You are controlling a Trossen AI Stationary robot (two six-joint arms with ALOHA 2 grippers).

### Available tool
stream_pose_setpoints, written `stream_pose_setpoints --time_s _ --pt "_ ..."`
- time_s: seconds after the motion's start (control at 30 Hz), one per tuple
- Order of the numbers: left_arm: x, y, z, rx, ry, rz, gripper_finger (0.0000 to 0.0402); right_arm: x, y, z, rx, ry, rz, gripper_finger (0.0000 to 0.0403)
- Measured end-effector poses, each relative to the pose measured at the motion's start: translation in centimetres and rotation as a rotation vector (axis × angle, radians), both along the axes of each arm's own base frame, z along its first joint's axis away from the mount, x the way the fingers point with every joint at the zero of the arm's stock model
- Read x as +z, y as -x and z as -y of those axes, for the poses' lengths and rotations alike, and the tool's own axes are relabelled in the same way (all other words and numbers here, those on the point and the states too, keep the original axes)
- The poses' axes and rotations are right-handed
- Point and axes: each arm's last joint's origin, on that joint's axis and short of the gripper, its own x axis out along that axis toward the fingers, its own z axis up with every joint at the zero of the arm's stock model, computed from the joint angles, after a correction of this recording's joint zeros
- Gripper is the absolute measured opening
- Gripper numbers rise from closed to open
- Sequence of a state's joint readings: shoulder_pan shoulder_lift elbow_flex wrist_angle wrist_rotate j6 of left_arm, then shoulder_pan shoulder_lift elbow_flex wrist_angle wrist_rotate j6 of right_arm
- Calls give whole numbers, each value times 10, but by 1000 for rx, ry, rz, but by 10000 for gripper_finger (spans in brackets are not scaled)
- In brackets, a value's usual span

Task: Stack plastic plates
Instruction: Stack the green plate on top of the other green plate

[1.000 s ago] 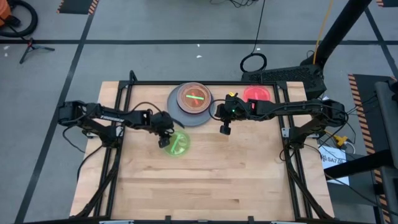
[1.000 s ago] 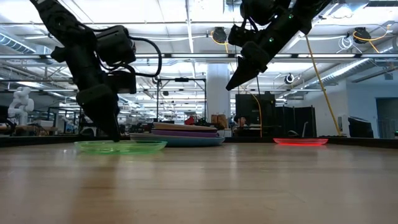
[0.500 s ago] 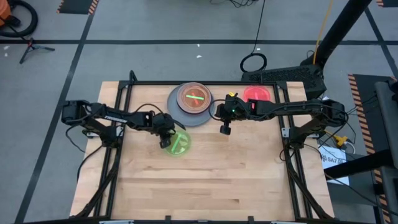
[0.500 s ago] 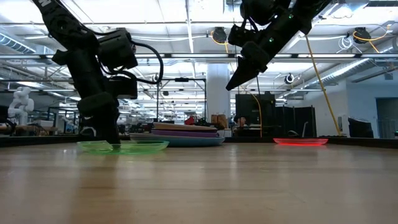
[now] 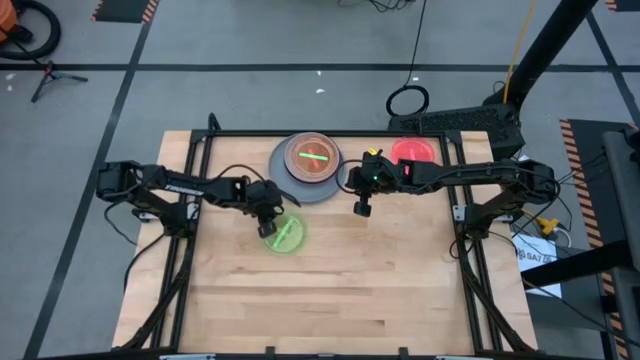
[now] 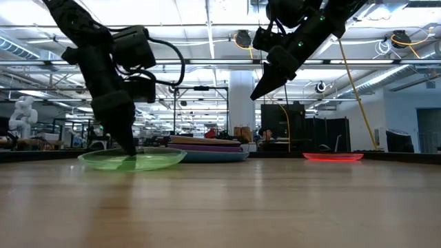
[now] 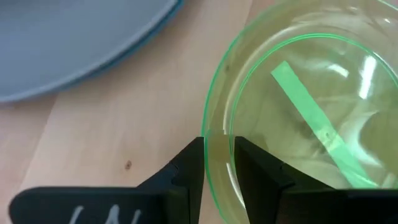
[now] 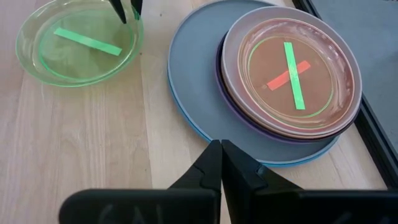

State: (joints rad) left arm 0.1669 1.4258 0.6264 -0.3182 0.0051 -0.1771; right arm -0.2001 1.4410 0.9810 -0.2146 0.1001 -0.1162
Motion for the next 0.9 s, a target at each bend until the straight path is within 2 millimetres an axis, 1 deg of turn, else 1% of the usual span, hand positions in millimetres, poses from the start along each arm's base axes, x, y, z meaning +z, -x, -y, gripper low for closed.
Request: stream_pose_setpoints --time_s 0.2,0.33,0.57,0.63,0.8,0.9 --pt "10 -4 -1 27 15 -22 92 0 0 0 0 0 0 0" --pt "22 -9 -2 35 18 -41 92 0 0 0 0 0 0 0" --pt "36 -13 -3 15 -18 -74 92 0 0 0 0 0 0 0" --pt "36 -12 -3 -6 -26 -84 92 0 0 0 0 0 0 0" --pt "34 -9 3 -162 -74 -142 92 0 0 0 0 0 0 0" --pt "34 -10 6 -187 -81 -137 92 0 0 0 -24 -24 9 0"
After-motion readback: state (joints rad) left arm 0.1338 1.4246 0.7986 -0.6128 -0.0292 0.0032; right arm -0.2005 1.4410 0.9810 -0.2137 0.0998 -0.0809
